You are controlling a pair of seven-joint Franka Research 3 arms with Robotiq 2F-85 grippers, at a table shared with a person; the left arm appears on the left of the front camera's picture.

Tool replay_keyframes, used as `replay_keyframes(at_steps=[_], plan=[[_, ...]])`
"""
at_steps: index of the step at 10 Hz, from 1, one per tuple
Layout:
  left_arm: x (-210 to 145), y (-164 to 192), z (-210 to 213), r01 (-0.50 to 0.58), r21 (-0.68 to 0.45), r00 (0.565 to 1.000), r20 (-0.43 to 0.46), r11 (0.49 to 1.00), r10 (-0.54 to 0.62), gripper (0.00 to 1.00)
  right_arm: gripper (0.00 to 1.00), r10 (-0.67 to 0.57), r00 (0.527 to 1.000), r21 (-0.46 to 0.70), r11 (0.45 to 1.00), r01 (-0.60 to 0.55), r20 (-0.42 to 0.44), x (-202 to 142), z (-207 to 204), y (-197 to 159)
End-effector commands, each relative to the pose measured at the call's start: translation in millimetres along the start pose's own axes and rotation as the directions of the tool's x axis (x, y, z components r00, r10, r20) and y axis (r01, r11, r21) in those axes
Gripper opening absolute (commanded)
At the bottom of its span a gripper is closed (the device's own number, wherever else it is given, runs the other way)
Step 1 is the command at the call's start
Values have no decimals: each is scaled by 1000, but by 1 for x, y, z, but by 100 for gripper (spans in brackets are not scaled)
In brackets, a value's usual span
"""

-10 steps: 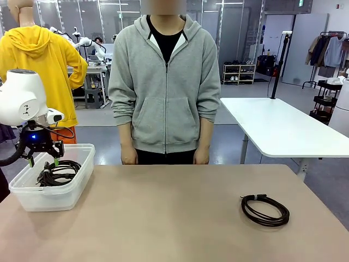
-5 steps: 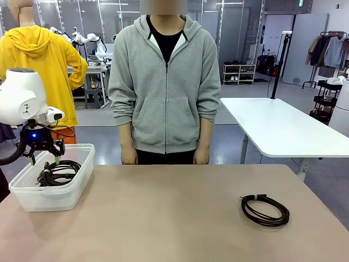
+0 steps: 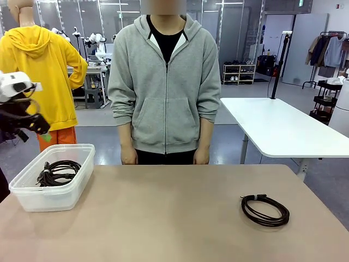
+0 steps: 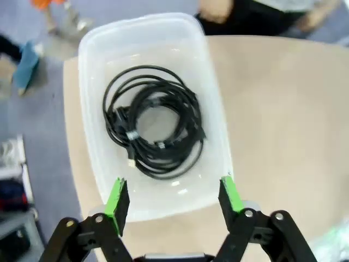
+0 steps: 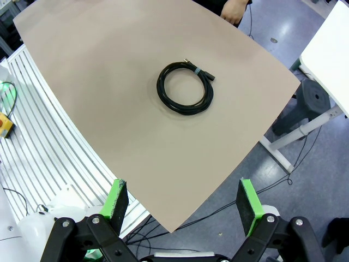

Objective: Organize and store the cables.
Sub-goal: Place the USB Extension Cable into the Organizing box.

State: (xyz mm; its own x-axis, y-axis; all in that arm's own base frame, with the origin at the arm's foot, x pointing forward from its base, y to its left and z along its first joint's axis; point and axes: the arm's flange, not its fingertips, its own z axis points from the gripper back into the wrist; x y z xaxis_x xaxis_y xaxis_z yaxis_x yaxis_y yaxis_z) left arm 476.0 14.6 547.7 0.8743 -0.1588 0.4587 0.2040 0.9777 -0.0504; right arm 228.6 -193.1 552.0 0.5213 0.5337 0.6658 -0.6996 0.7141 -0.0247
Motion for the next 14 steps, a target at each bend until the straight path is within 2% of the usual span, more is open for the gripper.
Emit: replay_keyframes(at_steps=[1,3,6,7,8,14], plan=[[-63,3,20,221,-115,974,67,968,-214,84,100,-21,1000,-9,1000,21,-14,1,0,0],[-115,-7,40,412,-76,911,66,908,-408,84,100,-21,1000,-9,1000,21,-14,1,0,0],[-164,-38,68,552,-61,829,151,832,-539,84,100,-21,1000,-9,1000,21,-14,1,0,0],[-166,-40,70,557,-70,826,155,828,-542,84,100,-21,1000,-9,1000,21,-14,1,0,0],[-142,-29,58,515,-56,855,111,856,-507,84,100,-21,1000,-9,1000,21,-14,1,0,0],[-142,-29,58,515,-56,855,111,856,-507,84,100,-21,1000,-9,1000,21,-14,1,0,0]])
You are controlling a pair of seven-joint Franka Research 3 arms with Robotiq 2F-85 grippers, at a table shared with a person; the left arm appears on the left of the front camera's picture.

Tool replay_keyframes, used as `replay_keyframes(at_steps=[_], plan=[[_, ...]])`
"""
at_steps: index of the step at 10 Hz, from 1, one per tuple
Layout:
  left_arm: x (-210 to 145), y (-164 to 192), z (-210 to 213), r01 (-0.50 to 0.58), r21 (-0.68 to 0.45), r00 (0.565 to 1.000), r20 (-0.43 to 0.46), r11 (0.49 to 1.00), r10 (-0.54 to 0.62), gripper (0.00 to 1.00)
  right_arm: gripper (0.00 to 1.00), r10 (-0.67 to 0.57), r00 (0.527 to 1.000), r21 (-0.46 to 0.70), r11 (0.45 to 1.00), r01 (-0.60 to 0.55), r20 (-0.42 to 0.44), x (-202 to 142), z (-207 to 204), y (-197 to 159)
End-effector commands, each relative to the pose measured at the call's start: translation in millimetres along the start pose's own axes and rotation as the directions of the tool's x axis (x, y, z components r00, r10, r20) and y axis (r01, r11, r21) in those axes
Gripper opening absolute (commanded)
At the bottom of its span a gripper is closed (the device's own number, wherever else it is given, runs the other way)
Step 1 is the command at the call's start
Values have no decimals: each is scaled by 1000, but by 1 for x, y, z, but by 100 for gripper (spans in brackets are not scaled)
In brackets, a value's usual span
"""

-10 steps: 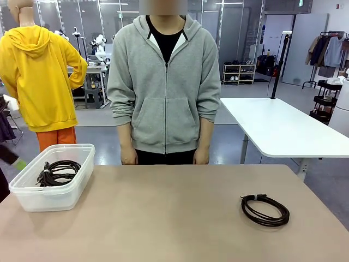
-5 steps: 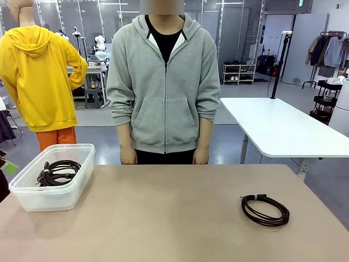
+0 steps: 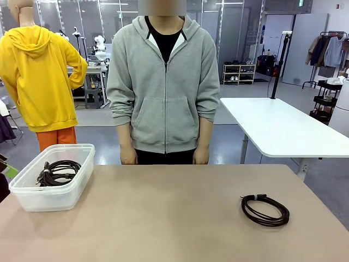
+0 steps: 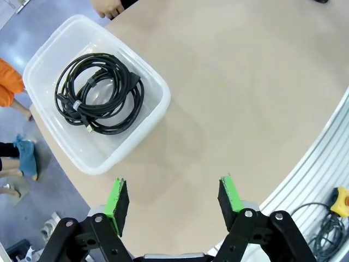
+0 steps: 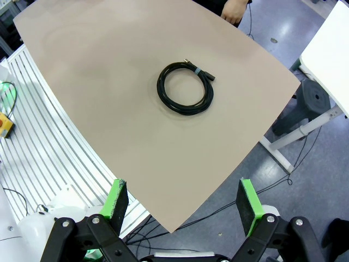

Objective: Organize and store the cables.
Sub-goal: Place the USB Extension Cable into the Organizing box.

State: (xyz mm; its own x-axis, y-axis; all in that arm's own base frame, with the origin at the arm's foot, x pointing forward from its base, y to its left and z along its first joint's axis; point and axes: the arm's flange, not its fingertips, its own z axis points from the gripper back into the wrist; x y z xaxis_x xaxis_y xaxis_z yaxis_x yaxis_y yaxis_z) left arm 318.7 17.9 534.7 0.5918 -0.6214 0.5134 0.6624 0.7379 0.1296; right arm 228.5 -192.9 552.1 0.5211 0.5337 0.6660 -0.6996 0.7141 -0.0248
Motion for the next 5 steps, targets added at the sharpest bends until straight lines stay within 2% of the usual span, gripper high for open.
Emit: replay_keyframes(at_steps=[1,2,3,5], plan=[[2,1,-1,-6,20,1000,2,1000,6,84,100,0,1000,0,1000,0,0,0,0,0],[2,1,-1,-6,20,1000,2,1000,6,84,100,124,991,8,992,-124,-58,27,-6,11],[2,1,-1,-6,20,1000,2,1000,6,84,100,127,990,58,991,-124,-64,60,-26,11],[2,1,-1,-6,20,1000,2,1000,6,84,100,200,967,93,978,-187,-159,124,-94,23]])
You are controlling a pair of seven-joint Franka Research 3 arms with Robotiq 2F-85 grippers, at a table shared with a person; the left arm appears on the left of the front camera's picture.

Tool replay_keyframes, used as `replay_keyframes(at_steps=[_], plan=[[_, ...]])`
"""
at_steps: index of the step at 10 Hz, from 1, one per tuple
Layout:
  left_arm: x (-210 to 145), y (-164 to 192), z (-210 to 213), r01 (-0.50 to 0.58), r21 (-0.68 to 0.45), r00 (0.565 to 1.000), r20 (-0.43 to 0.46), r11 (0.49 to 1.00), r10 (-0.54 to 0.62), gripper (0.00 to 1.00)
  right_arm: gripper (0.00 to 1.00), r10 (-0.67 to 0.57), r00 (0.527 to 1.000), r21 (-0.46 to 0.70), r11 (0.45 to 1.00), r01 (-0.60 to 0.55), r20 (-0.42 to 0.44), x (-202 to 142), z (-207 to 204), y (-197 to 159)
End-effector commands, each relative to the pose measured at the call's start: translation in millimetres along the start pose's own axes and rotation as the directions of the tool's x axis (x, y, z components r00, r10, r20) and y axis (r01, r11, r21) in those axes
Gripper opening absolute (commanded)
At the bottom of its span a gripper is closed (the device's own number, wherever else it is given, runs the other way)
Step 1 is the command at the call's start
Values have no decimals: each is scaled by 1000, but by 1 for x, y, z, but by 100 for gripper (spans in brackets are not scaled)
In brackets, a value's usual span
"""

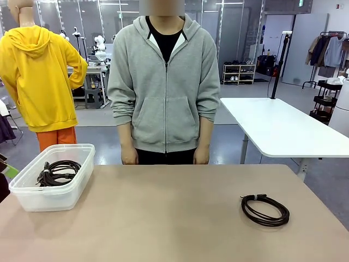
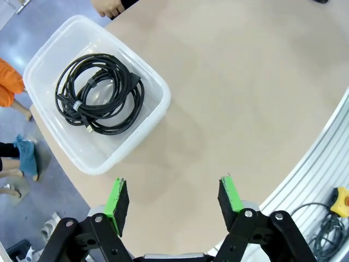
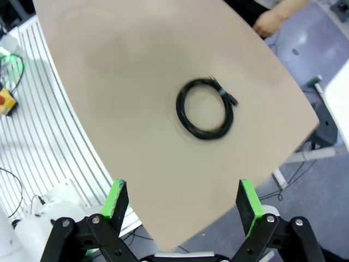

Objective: Organize and store the cables.
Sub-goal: Place the USB Extension Cable into the Organizing box.

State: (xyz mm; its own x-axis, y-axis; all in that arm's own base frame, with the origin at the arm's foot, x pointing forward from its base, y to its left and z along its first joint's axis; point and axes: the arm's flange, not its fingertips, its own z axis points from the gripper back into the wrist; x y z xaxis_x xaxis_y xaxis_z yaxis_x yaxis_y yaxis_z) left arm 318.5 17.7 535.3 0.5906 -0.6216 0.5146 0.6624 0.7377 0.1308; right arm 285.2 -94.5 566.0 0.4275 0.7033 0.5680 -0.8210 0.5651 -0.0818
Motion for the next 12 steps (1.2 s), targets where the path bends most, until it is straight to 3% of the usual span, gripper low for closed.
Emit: replay_keyframes(at_steps=[1,3,6,7,12], plan=[[2,1,-1,-7,19,1000,0,1000,7,84,100,48,994,25,999,-46,-102,61,-56,-16],[2,1,-1,-7,19,1000,0,1000,7,84,100,86,978,-3,996,-88,-190,94,-101,-11],[2,1,-1,-7,19,1000,0,1000,7,84,100,70,966,-21,997,-77,-250,97,-138,-8],[2,1,-1,-7,19,1000,0,1000,7,84,100,119,974,8,993,-120,-192,101,-130,-4],[2,1,-1,-7,19,1000,0,1000,7,84,100,124,973,5,992,-126,-192,101,-131,-5]])
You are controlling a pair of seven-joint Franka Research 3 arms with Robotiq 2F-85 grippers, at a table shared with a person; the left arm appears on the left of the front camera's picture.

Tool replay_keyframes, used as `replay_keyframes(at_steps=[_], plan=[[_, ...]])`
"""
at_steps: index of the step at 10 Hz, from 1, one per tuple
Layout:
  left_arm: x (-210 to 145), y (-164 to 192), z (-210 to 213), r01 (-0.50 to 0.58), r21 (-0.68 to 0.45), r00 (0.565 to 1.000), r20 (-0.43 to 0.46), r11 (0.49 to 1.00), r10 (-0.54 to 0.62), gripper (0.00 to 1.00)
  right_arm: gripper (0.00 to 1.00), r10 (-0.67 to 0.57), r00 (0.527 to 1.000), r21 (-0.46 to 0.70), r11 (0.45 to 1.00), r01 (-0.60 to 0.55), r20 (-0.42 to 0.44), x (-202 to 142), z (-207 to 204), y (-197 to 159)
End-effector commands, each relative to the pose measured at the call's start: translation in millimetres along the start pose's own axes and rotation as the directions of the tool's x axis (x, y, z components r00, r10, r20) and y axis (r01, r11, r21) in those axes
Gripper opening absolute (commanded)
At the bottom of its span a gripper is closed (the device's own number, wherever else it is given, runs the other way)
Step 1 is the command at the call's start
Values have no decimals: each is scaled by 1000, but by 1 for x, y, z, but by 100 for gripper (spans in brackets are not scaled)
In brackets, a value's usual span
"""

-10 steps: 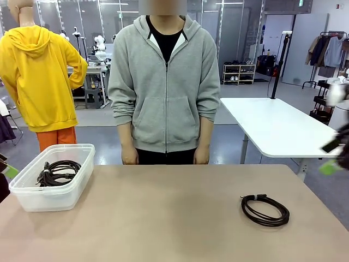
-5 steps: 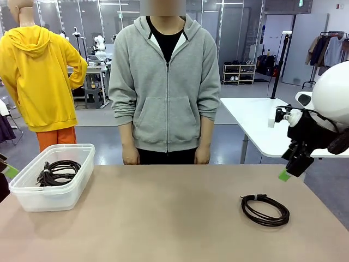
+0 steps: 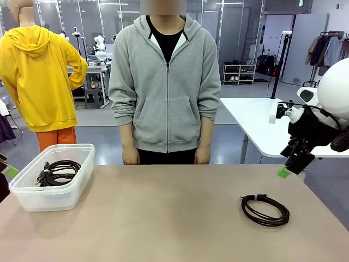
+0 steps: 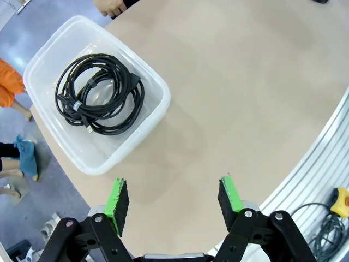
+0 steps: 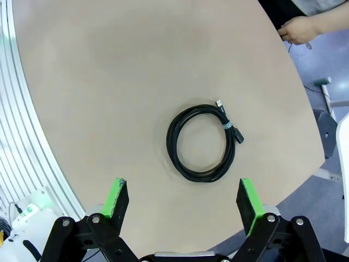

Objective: Organize and store the cables.
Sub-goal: Place the USB Extension Cable into the Organizing box.

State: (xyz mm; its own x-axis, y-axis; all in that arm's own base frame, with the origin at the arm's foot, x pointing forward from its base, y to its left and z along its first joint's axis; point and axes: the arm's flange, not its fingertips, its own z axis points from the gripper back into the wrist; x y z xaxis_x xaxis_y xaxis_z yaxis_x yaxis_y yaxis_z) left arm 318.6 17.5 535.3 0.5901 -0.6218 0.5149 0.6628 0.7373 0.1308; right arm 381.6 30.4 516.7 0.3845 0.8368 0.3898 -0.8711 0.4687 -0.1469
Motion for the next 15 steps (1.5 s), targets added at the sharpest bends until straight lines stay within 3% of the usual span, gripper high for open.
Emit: replay_keyframes(at_steps=[1,3,5,7,9,15], plan=[[2,1,-1,-8,19,1000,0,1000,8,84,100,100,993,31,995,-98,-59,5,-13,-5],[2,1,-1,-8,19,1000,0,1000,8,84,100,255,964,112,963,-246,-75,12,-39,-33],[2,1,-1,-8,19,1000,0,1000,8,84,100,343,935,183,929,-322,-94,12,-79,-61],[2,1,-1,-8,19,1000,0,1000,8,84,100,312,939,210,937,-280,-141,12,-127,-82],[2,1,-1,-8,19,1000,0,1000,8,84,100,308,943,205,938,-279,-128,9,-156,-98],[2,1,-1,-8,19,1000,0,1000,8,84,100,316,926,260,930,-259,-207,6,-231,-108]])
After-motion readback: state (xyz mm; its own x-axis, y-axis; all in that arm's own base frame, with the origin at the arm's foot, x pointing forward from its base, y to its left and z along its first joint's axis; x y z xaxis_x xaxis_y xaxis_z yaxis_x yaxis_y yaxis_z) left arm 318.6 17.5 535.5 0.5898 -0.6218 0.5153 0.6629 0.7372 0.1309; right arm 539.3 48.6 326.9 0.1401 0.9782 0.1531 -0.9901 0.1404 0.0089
